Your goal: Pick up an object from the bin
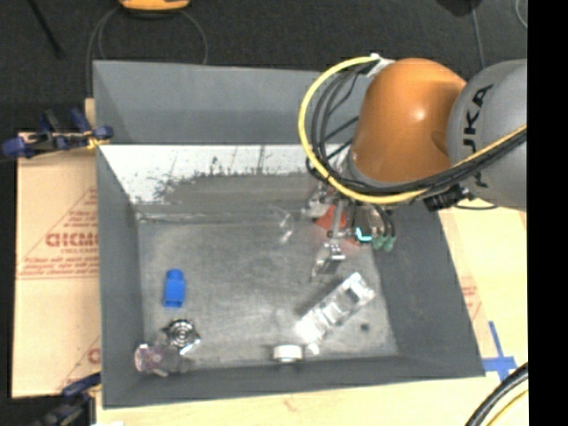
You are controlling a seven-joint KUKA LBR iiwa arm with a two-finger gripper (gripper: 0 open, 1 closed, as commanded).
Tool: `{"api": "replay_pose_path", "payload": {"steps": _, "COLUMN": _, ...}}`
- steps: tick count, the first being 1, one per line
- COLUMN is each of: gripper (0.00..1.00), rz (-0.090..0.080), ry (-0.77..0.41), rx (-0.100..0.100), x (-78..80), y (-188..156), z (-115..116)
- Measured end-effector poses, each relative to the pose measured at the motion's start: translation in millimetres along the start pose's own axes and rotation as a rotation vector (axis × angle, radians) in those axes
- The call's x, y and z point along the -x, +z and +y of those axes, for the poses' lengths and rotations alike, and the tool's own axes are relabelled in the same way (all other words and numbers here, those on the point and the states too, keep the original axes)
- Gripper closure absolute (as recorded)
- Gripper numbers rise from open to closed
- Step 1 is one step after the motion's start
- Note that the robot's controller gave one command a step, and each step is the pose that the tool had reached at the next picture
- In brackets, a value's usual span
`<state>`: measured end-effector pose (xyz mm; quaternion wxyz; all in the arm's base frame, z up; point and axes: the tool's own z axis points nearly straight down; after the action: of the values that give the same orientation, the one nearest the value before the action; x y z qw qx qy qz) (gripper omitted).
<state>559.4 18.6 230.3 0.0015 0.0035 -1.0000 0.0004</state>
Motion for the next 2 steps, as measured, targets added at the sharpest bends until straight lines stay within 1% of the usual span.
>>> {"api": "replay_pose_path", "payload": {"steps": 1, "gripper": 0.00, "rz": -0.017, "ry": -0.318, "rx": 0.001, "x": -28.2, "y": 102, "z": -37}}
{"api": "replay_pose_path", "payload": {"steps": 2, "gripper": 0.00, "rz": -0.002, "ry": -0.765, "rx": 0.000, "x": -40.9, "y": 120, "z": -55}}
